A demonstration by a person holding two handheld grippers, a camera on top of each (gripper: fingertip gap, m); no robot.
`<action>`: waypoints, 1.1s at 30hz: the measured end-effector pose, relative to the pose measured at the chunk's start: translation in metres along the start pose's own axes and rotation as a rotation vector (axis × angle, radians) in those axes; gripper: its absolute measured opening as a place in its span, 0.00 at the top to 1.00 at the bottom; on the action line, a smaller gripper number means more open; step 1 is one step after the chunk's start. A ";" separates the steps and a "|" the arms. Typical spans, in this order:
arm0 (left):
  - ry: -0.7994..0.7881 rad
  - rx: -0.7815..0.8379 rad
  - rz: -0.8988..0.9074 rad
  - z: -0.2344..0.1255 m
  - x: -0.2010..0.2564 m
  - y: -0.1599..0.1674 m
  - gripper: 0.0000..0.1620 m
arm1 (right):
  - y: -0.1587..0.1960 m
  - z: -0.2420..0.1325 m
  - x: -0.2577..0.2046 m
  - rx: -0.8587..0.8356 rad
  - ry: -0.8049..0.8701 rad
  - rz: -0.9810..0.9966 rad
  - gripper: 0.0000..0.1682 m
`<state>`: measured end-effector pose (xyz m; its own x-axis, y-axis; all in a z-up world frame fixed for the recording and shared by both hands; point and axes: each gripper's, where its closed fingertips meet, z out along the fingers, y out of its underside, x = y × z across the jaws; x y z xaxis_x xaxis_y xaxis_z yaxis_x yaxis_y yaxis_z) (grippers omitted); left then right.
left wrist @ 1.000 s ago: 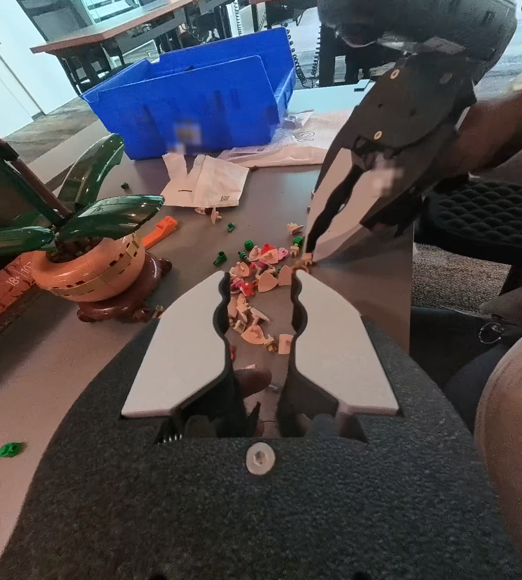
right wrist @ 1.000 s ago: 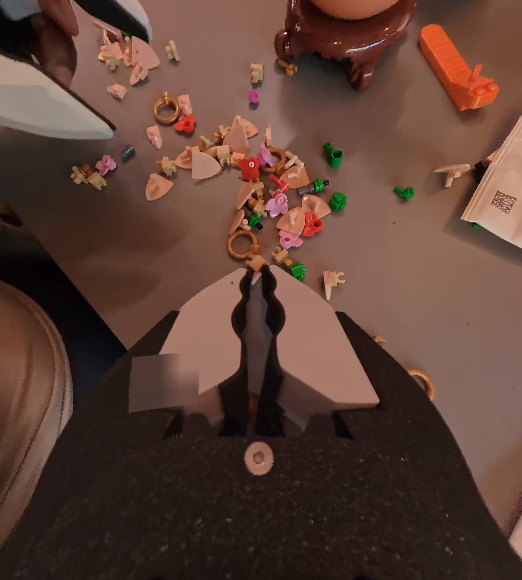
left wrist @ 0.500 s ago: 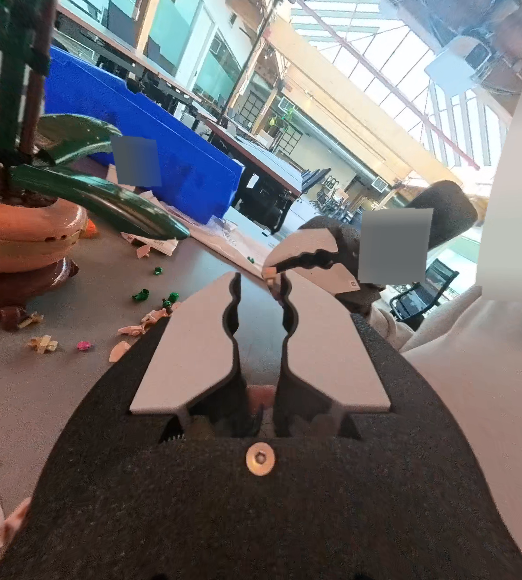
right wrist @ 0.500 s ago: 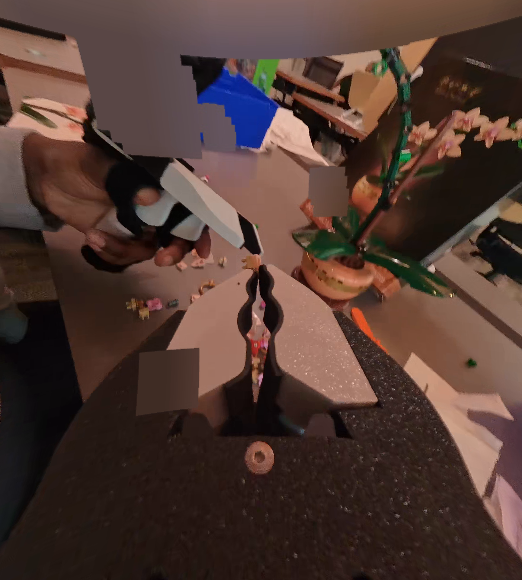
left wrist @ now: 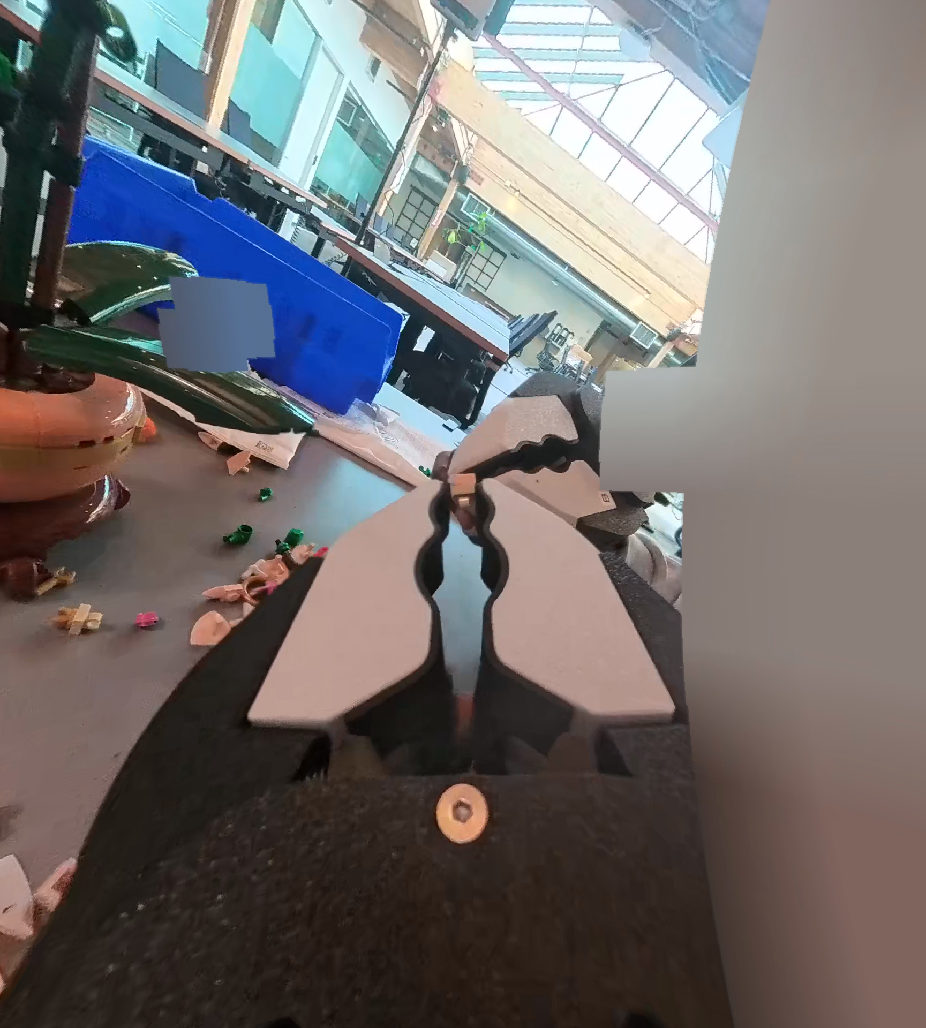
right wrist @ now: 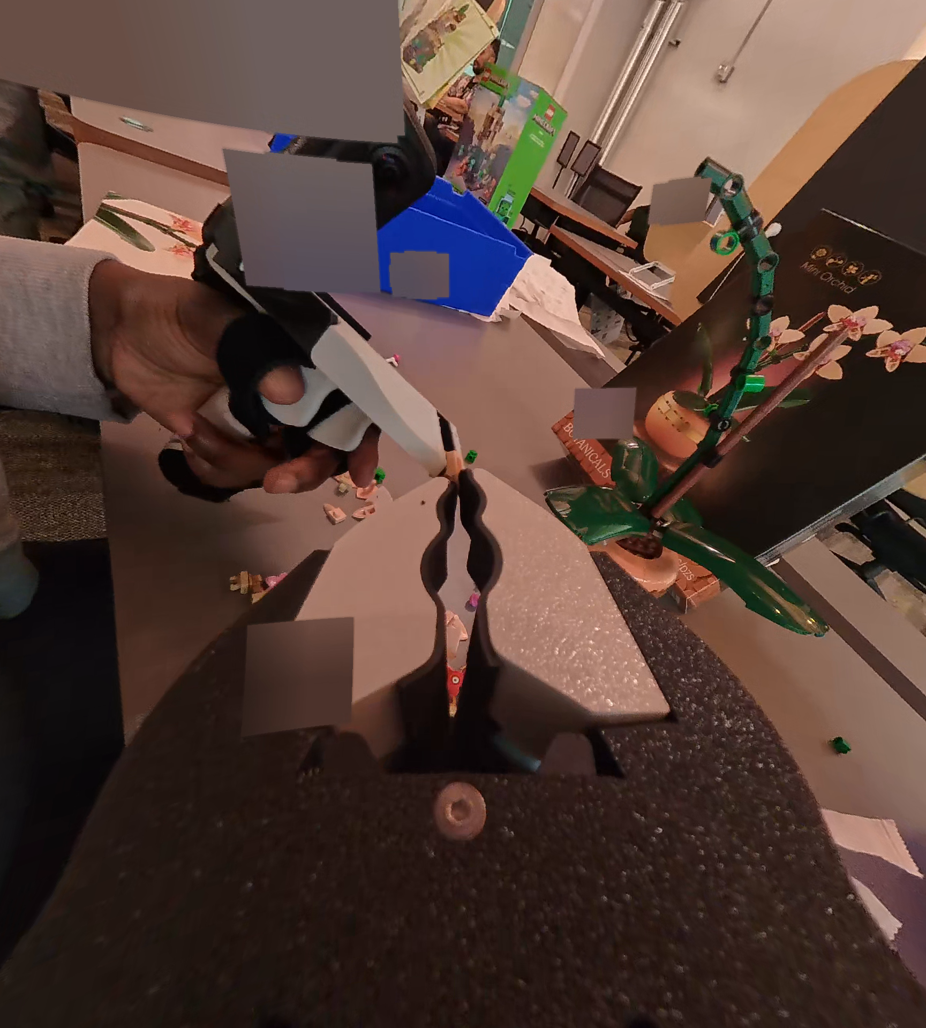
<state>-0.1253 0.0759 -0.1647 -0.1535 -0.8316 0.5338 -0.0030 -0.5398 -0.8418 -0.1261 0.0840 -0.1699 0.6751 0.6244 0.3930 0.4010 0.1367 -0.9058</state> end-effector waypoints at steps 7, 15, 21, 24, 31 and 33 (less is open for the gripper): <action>0.002 0.019 0.008 -0.005 -0.001 -0.001 0.96 | -0.001 0.007 -0.003 0.009 -0.022 -0.008 0.99; 0.009 0.020 -0.060 -0.017 0.002 0.002 0.96 | -0.004 0.015 -0.011 0.046 -0.053 -0.124 0.97; -0.016 -0.050 -0.080 -0.023 0.000 0.012 0.96 | 0.002 0.017 -0.023 -0.013 -0.105 -0.110 0.99; -0.053 -0.100 -0.093 -0.027 -0.003 0.019 0.96 | 0.006 0.021 -0.026 -0.041 -0.110 -0.103 1.00; -0.109 -0.355 -0.095 -0.038 -0.005 0.064 0.96 | 0.009 0.019 -0.008 -0.010 0.065 -0.010 1.00; -0.115 -0.378 -0.109 -0.036 -0.002 0.079 0.96 | -0.002 0.012 0.004 0.048 0.053 0.086 1.00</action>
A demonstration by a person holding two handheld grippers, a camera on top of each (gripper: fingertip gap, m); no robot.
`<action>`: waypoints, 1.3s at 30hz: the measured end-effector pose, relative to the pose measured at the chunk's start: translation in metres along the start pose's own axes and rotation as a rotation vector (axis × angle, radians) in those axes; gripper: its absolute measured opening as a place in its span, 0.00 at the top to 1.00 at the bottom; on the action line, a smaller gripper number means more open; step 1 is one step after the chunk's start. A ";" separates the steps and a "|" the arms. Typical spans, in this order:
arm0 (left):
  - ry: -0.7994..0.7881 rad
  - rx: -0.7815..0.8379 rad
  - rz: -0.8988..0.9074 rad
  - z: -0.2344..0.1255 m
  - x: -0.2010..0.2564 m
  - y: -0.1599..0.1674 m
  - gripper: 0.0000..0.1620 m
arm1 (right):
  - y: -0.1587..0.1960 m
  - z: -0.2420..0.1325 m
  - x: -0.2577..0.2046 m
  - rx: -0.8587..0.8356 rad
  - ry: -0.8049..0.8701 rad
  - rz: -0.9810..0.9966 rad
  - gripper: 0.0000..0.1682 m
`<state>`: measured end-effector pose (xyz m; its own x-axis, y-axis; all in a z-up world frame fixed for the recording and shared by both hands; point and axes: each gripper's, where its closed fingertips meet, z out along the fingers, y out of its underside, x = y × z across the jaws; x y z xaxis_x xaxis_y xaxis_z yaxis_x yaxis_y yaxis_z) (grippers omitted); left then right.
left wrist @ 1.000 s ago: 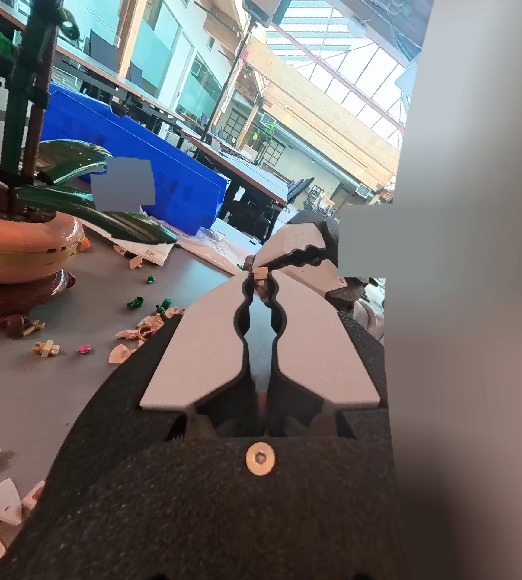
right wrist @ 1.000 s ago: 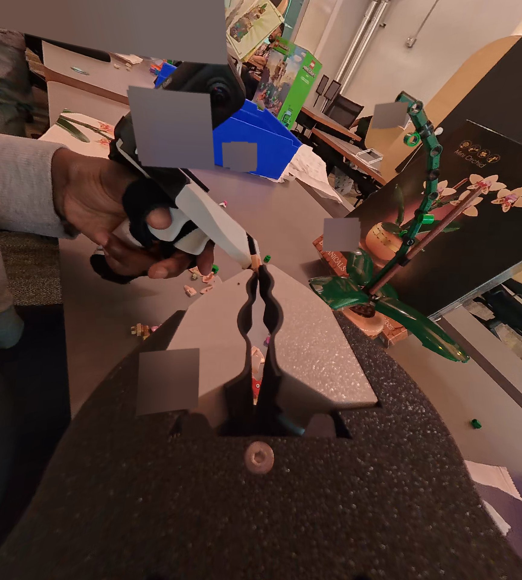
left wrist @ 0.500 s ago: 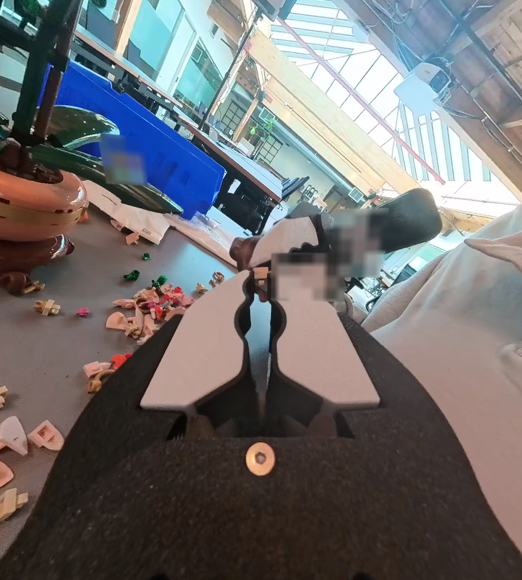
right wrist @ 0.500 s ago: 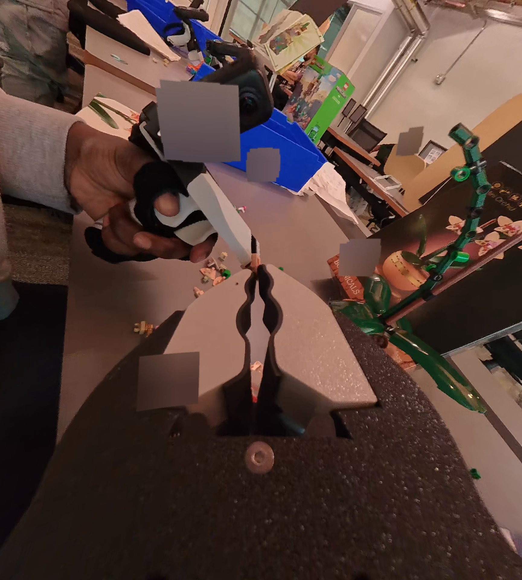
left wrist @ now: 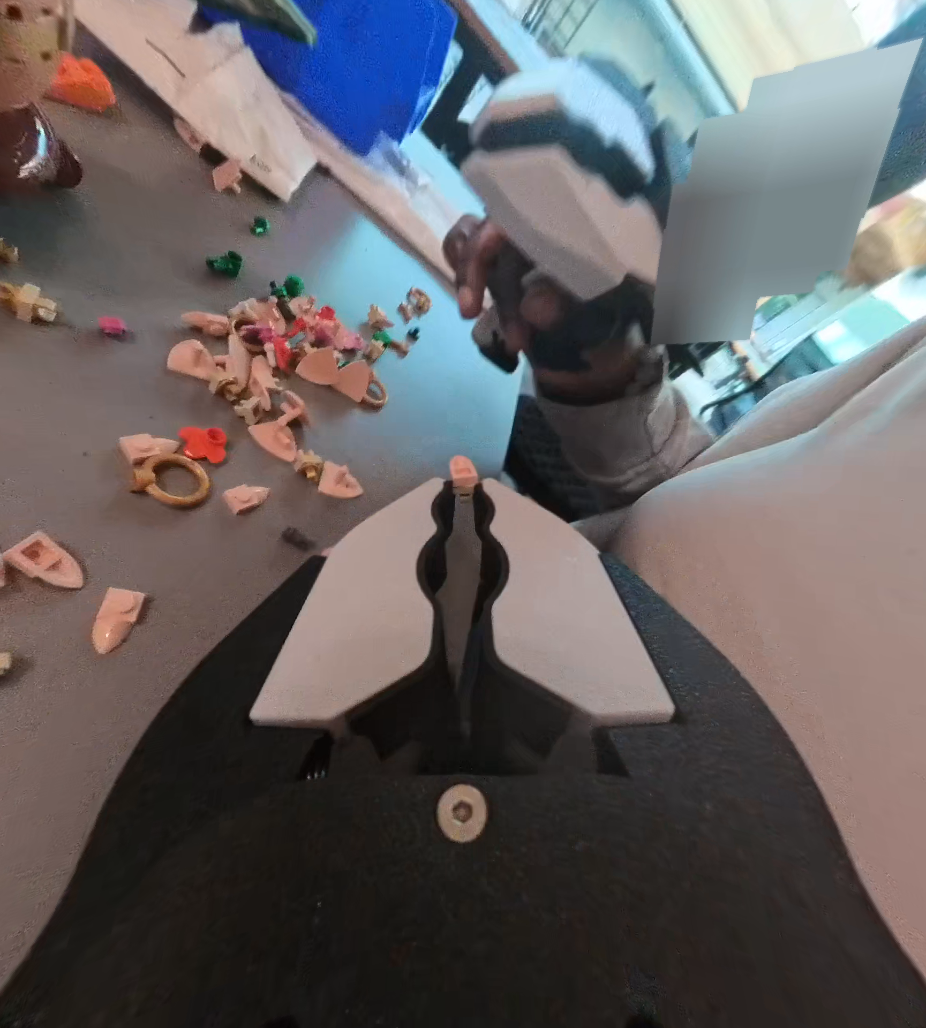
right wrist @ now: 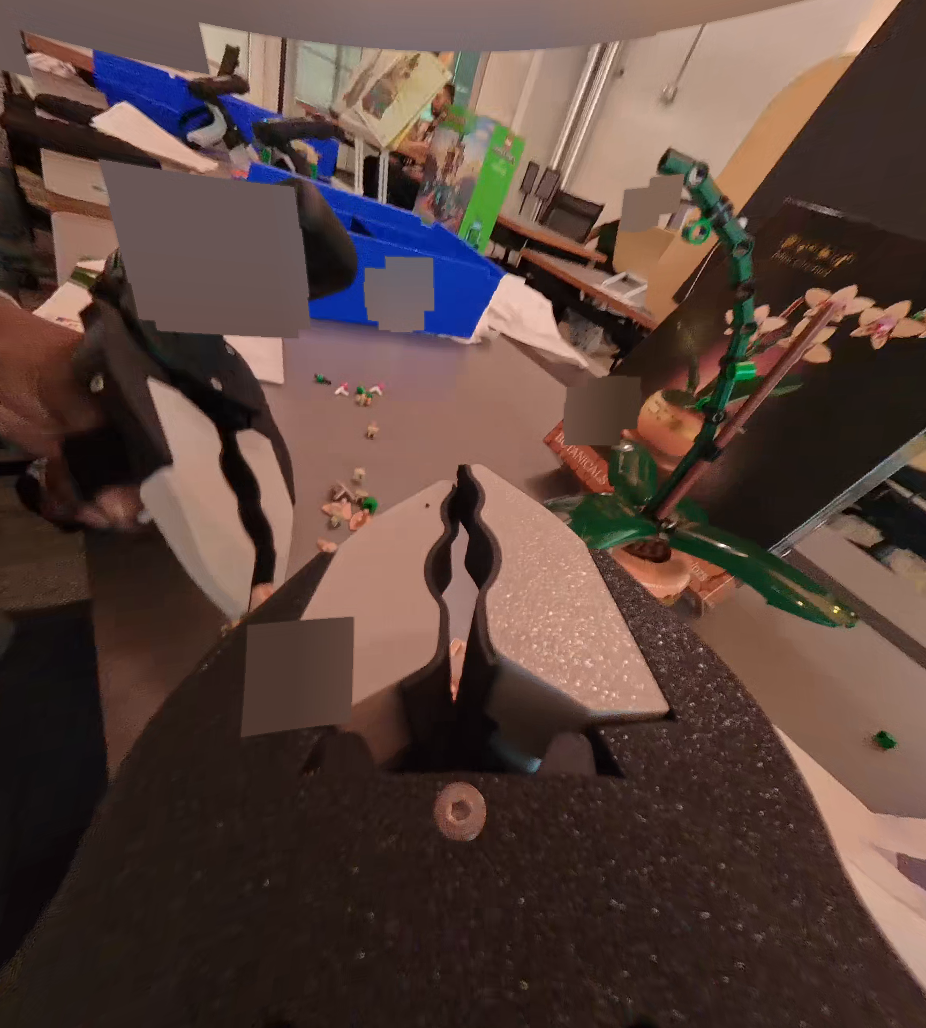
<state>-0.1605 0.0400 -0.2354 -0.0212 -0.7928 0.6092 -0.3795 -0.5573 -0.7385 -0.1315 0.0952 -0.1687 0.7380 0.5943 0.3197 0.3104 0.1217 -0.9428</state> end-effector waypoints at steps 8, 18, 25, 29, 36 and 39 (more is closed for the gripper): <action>0.144 0.111 -0.164 -0.024 0.002 -0.031 0.96 | 0.020 0.005 -0.045 -0.001 -0.234 -0.145 0.92; 0.249 0.095 -0.230 -0.023 0.012 -0.032 0.96 | 0.014 0.004 -0.054 0.087 -0.435 -0.261 0.93; 0.241 0.063 -0.215 -0.019 0.013 -0.030 0.96 | 0.019 0.003 -0.058 0.057 -0.471 -0.285 0.98; 0.166 0.044 -0.155 -0.017 0.006 -0.029 0.83 | 0.019 0.004 -0.054 0.024 -0.437 -0.229 1.00; 0.136 0.132 -0.098 -0.016 0.006 -0.040 0.94 | 0.021 0.006 -0.054 -0.013 -0.400 -0.181 1.00; 0.107 0.126 -0.062 -0.017 0.005 -0.038 0.94 | 0.024 0.007 -0.056 -0.037 -0.374 -0.167 0.99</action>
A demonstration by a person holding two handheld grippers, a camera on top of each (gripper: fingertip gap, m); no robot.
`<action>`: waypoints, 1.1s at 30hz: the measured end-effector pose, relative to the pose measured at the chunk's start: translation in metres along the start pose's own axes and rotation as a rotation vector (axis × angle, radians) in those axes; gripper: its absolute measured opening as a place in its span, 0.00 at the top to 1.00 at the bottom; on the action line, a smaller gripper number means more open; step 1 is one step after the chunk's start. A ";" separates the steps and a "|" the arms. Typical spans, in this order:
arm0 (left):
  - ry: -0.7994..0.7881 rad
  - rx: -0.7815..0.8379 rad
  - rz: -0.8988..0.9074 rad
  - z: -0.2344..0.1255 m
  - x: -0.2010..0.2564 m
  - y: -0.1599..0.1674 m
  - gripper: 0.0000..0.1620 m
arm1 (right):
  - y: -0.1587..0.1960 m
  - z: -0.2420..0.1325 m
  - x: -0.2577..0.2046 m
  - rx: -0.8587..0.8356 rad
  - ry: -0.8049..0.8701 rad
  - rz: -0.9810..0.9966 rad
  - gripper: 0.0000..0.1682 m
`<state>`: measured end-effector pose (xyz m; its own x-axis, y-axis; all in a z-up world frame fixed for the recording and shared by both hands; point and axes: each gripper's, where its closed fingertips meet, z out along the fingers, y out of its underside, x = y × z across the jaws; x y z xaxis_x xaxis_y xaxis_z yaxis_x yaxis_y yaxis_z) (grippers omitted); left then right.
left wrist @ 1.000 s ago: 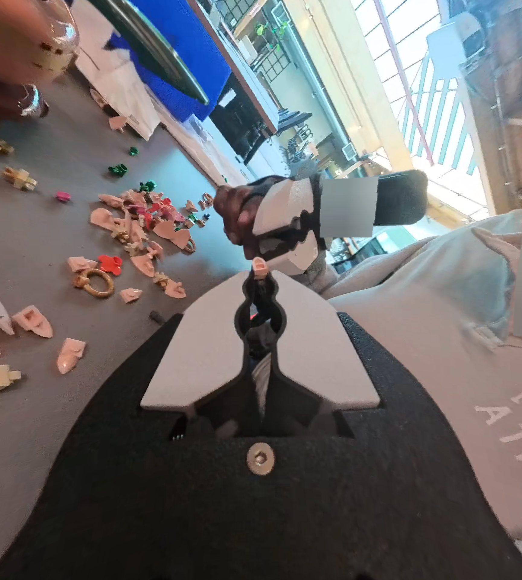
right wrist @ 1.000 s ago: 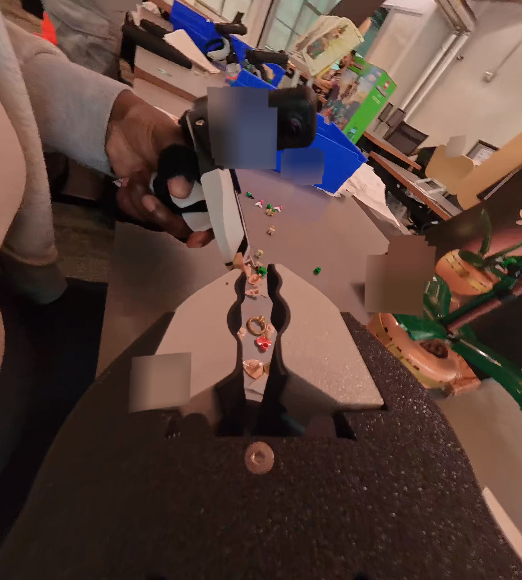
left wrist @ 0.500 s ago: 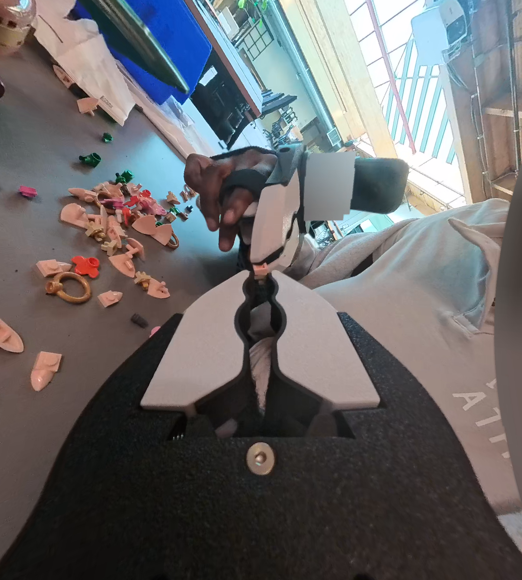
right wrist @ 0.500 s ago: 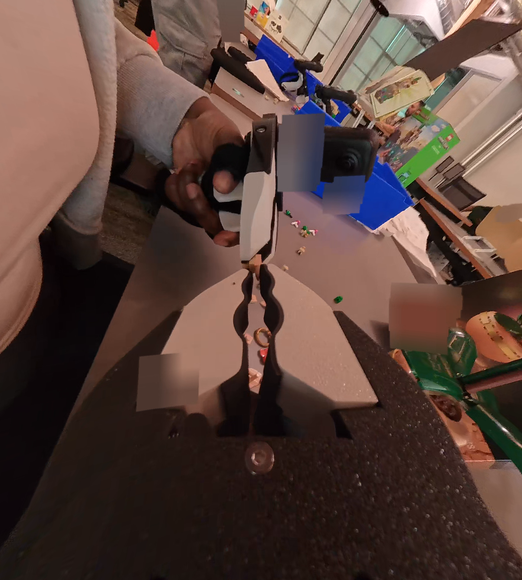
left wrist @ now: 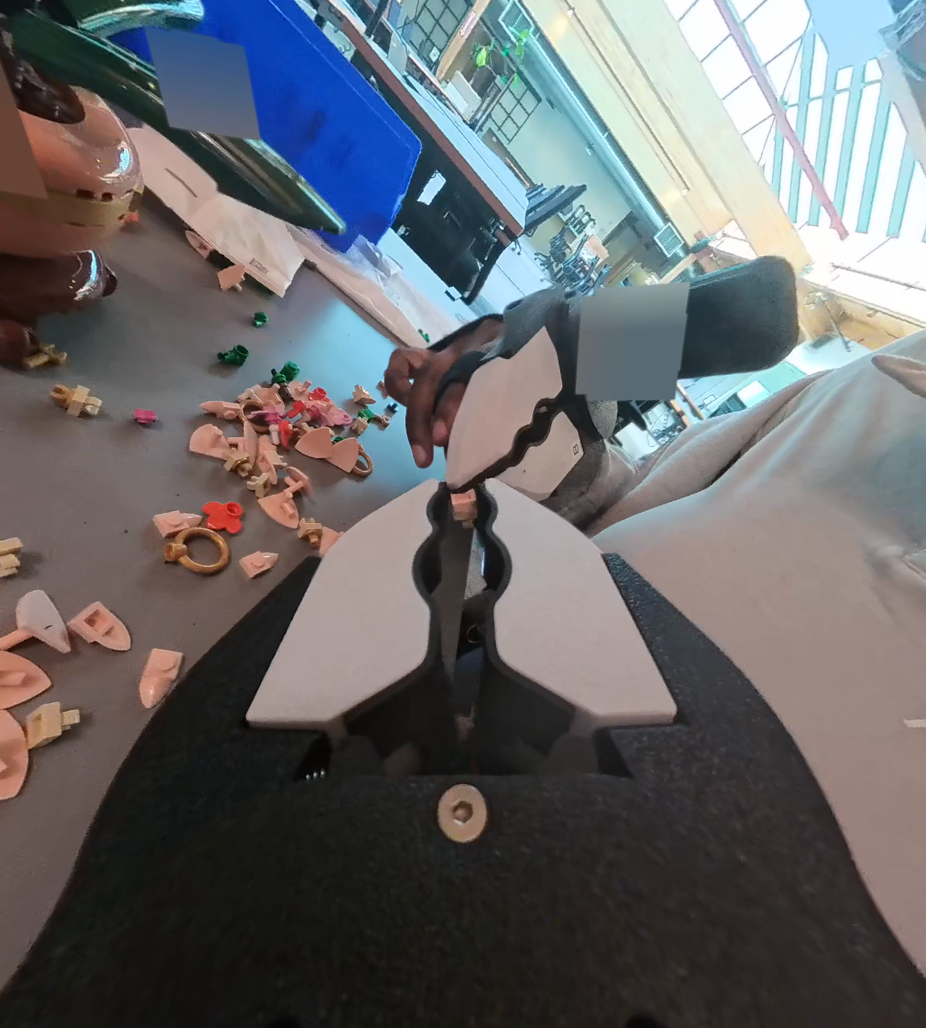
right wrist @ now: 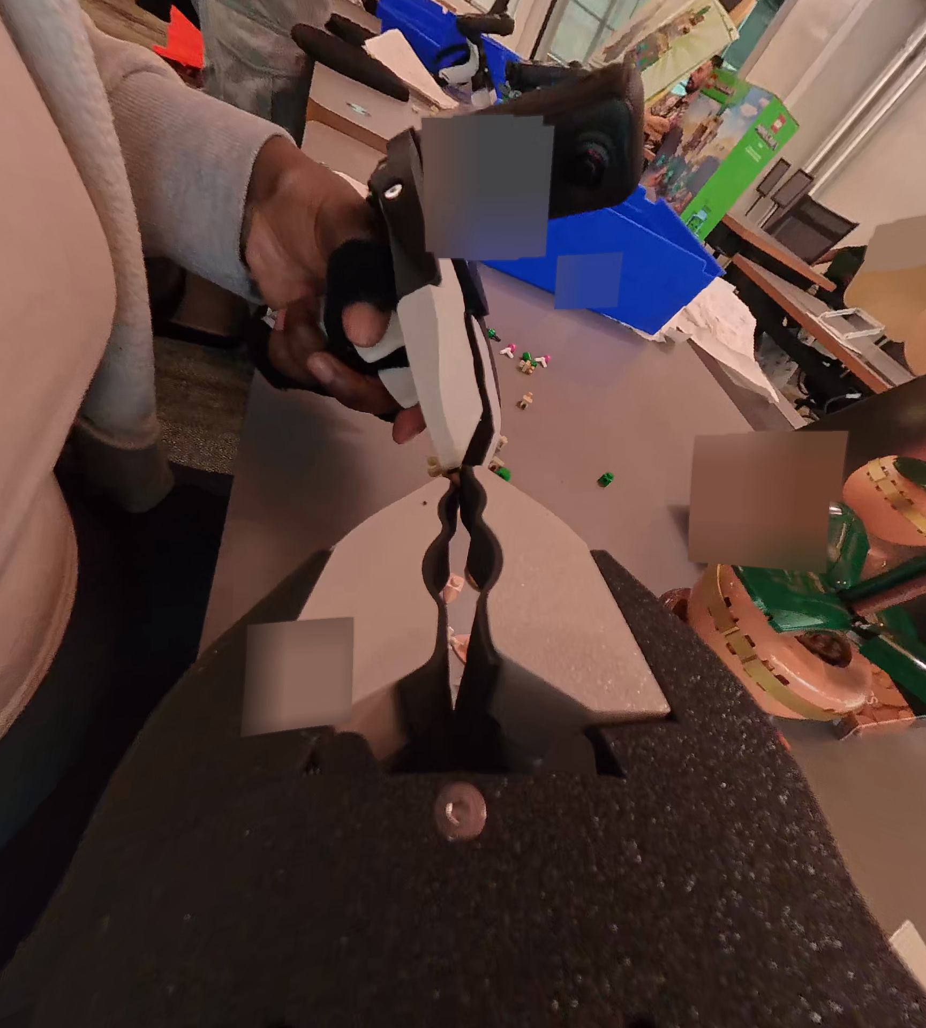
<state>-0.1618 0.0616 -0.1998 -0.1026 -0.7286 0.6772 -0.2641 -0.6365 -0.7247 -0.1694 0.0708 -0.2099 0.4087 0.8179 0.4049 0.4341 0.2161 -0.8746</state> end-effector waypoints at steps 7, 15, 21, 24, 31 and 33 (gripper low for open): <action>0.015 -0.015 0.002 0.004 0.003 0.003 0.90 | -0.003 -0.001 0.003 0.032 0.058 0.029 1.00; -0.026 0.080 0.008 0.005 0.002 -0.004 0.93 | -0.004 -0.006 0.011 0.062 0.141 0.084 1.00; -0.005 0.001 -0.057 0.009 0.002 0.012 0.96 | 0.003 -0.009 -0.002 0.028 0.107 0.011 1.00; -0.023 -0.172 0.026 0.010 0.002 0.027 0.97 | 0.008 -0.010 -0.013 -0.040 0.031 -0.156 1.00; -0.051 -0.539 0.169 0.004 0.001 0.051 1.00 | 0.004 0.000 -0.004 -0.068 0.046 -0.237 1.00; 0.031 -0.690 0.200 0.015 0.016 0.083 1.00 | -0.027 0.001 0.004 0.059 0.061 -0.174 1.00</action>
<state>-0.1707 -0.0065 -0.2507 -0.2373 -0.8004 0.5505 -0.7819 -0.1789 -0.5971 -0.1801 0.0686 -0.1852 0.3803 0.7324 0.5648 0.4553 0.3834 -0.8036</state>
